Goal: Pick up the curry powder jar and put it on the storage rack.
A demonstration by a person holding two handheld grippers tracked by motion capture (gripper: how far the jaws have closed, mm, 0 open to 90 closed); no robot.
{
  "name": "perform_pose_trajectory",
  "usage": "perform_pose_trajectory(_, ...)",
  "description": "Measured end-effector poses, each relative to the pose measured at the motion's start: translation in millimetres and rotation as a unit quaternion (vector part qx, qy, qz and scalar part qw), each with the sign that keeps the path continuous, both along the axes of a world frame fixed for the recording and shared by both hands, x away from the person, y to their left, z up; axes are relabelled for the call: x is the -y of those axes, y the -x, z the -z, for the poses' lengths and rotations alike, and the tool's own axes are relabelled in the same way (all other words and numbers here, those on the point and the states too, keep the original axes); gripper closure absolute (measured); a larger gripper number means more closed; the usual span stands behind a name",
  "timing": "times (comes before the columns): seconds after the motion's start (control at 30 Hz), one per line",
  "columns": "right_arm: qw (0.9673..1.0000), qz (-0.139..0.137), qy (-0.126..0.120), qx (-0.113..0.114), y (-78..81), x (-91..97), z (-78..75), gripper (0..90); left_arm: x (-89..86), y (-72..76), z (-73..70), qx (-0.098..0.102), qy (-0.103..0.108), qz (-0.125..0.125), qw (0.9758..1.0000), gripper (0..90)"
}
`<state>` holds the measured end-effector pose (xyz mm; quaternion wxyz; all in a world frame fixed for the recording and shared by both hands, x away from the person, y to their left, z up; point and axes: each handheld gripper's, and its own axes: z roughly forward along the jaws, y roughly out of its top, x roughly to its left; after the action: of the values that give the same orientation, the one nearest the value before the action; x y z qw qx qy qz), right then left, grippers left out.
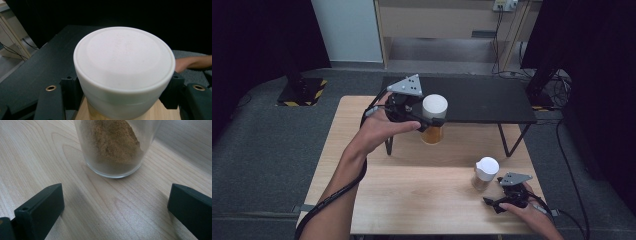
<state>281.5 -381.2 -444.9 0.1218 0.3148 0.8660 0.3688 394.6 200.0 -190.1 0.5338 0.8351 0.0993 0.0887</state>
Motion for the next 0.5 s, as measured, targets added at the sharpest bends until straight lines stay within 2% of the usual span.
perform_pose_trajectory(0.17,1.0,0.0,0.0,0.0,0.1,0.3,0.0,1.5,1.8,-6.7,-9.9,0.004,-0.005,-0.009,0.9999,33.1)
perform_pose_trajectory(0.43,1.0,-0.001,-0.001,-0.001,0.3,0.8,-0.1,1.6,1.3,-17.2,-16.4,0.01,-0.006,-0.019,0.9998,33.1)
perform_pose_trajectory(0.5,1.0,-0.001,-0.001,-0.001,0.6,1.2,0.0,1.6,-0.1,-21.1,-16.2,0.008,0.0,-0.019,0.9998,33.1)
